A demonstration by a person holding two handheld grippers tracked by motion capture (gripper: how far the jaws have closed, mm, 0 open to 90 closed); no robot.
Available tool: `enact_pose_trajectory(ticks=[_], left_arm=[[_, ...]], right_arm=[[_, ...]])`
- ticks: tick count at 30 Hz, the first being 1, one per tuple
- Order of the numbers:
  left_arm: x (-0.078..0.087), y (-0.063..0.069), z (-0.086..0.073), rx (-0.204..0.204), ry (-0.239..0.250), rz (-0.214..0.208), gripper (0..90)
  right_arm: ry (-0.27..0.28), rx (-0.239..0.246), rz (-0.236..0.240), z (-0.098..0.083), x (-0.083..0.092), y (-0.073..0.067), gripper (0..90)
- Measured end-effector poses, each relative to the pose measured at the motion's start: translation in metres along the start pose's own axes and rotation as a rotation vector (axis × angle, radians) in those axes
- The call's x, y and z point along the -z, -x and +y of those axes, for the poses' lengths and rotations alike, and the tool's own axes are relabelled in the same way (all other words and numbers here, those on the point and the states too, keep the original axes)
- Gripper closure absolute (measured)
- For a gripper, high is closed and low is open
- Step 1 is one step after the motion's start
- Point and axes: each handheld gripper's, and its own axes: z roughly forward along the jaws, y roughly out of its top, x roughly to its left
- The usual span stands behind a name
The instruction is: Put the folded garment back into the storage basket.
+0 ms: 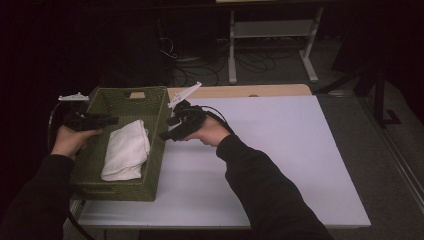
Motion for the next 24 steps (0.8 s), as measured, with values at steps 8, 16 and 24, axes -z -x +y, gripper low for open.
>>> enact_pose_trajectory(ticks=[8,16,24], left_arm=[[0.0,0.019,0.003,-0.032,0.01,-0.039,39.3],[-0.004,0.047,0.006,-0.057,0.02,-0.115,25.8],[-0.01,0.077,0.009,-0.101,0.021,-0.153,15.2]], right_arm=[[0.008,-0.03,-0.059,-0.022,0.027,0.007,33.3],[0.02,-0.063,-0.093,-0.04,0.057,0.01,26.3],[0.046,-0.081,-0.132,-0.056,0.086,0.006,18.3]])
